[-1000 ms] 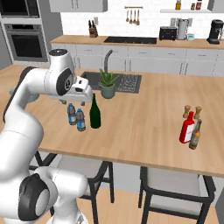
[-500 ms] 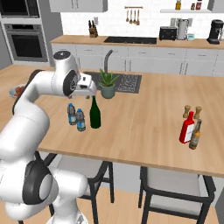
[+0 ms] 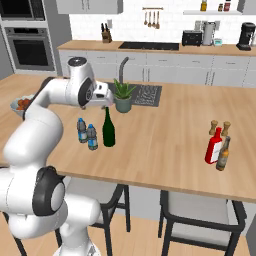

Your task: Move the plastic bottles in the middle to the plastics group, and the glass bottles in the middle to the glass group.

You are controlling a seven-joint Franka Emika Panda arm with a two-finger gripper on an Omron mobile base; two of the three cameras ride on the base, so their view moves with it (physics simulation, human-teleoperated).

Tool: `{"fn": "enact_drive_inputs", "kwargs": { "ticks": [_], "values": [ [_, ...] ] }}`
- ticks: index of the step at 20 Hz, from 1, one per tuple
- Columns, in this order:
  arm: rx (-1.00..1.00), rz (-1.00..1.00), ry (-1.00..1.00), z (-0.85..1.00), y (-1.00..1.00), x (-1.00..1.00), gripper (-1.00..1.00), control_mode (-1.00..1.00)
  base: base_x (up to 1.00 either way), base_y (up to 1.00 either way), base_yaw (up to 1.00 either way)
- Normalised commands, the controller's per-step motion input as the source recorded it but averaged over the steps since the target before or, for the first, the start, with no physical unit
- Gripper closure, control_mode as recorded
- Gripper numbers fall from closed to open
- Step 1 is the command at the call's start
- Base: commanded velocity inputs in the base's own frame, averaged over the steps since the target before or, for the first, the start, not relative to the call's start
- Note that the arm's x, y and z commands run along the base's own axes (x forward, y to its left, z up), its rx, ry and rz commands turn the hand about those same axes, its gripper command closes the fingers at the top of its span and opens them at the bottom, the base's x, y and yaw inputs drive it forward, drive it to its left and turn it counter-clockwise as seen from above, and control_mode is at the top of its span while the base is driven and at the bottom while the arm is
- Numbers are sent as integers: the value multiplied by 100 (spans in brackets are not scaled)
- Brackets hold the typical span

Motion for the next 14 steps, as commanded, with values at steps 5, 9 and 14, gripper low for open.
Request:
{"fn": "enact_drive_inputs", "kwargs": {
  "ticks": [5, 9, 14],
  "values": [
    [0, 3, -7, -18, 6, 10, -100, -100, 0, 0, 0],
    [0, 3, -8, -16, 0, 4, -100, -100, 0, 0, 0],
    [0, 1, -8, -8, 0, 2, -100, -100, 0, 0, 0]
  ]
}}
